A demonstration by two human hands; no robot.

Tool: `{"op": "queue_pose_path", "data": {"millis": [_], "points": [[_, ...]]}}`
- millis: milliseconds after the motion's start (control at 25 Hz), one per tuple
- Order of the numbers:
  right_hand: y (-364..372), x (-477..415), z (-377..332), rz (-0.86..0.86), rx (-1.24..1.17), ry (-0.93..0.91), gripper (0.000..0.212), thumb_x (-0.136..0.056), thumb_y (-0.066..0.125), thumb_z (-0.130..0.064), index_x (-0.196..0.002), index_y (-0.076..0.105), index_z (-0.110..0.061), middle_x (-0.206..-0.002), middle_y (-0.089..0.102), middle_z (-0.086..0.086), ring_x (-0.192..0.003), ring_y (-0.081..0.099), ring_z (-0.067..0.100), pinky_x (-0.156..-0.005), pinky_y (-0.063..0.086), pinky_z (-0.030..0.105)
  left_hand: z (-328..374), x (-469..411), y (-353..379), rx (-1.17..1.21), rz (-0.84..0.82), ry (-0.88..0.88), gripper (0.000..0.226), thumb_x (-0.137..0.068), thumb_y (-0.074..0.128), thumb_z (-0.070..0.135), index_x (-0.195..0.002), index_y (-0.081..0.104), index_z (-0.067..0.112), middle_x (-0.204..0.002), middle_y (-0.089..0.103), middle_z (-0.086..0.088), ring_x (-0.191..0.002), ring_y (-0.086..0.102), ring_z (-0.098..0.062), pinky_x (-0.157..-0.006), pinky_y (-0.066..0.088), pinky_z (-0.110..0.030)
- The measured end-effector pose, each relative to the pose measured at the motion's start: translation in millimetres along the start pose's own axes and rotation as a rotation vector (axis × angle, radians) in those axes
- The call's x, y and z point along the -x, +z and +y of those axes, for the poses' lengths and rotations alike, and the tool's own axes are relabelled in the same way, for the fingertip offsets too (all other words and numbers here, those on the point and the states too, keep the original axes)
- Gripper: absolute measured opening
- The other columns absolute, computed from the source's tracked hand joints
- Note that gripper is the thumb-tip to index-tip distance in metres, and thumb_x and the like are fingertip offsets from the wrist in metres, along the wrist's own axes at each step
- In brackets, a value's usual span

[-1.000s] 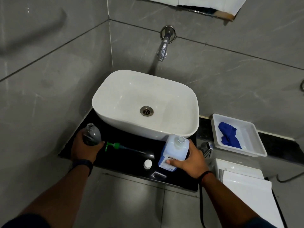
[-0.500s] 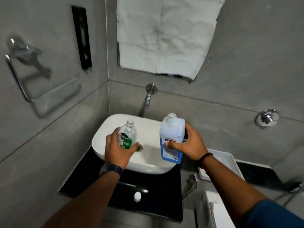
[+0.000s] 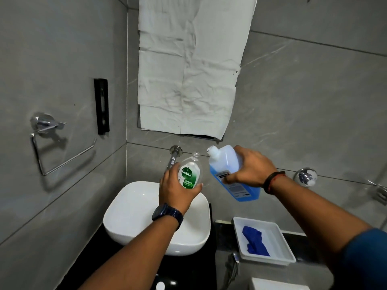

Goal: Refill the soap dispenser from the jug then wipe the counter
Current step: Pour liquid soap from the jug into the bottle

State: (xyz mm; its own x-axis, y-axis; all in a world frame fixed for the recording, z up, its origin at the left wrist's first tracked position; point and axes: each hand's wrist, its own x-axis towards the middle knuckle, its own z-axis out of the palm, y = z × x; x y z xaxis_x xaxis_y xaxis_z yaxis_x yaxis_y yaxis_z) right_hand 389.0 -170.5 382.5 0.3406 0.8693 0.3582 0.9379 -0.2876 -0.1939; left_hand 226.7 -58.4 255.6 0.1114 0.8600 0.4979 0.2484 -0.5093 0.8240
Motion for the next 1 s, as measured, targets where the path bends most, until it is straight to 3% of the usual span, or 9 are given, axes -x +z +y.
{"op": "queue_pose_path", "data": {"millis": [320, 800, 1000], "points": [[-26, -8, -11, -0.054, 0.190, -0.057, 0.060, -0.044, 0.072, -0.063, -0.088, 0.039, -0.039, -0.086, 0.057, -0.006, -0.073, 0.055, 0.021, -0.050, 0.035, 0.027, 21, 4, 2, 0.006, 0.000, 0.006, 0.083, -0.048, 0.084, 0.045, -0.122, 0.048, 0.029, -0.117, 0.058, 0.000, -0.107, 0.055, -0.024, -0.087, 0.050, -0.035], [-28, -14, -16, -0.075, 0.284, -0.086, 0.078, -0.045, 0.073, -0.063, -0.111, 0.044, -0.035, -0.088, 0.054, -0.005, -0.073, 0.054, 0.020, -0.052, 0.037, 0.027, 20, 6, -5, 0.010, -0.005, -0.026, 0.087, -0.049, 0.084, 0.044, -0.126, 0.046, 0.028, -0.122, 0.056, 0.000, -0.110, 0.054, -0.024, -0.090, 0.049, -0.038], [-14, -13, -16, -0.101, 0.293, -0.084, 0.075, -0.045, 0.074, -0.063, -0.108, 0.044, -0.035, -0.086, 0.052, -0.005, -0.073, 0.053, 0.020, -0.052, 0.035, 0.026, 8, 10, -6, -0.012, -0.031, -0.054, 0.085, -0.050, 0.085, 0.044, -0.124, 0.047, 0.028, -0.119, 0.057, -0.002, -0.106, 0.055, -0.026, -0.088, 0.049, -0.038]]}}
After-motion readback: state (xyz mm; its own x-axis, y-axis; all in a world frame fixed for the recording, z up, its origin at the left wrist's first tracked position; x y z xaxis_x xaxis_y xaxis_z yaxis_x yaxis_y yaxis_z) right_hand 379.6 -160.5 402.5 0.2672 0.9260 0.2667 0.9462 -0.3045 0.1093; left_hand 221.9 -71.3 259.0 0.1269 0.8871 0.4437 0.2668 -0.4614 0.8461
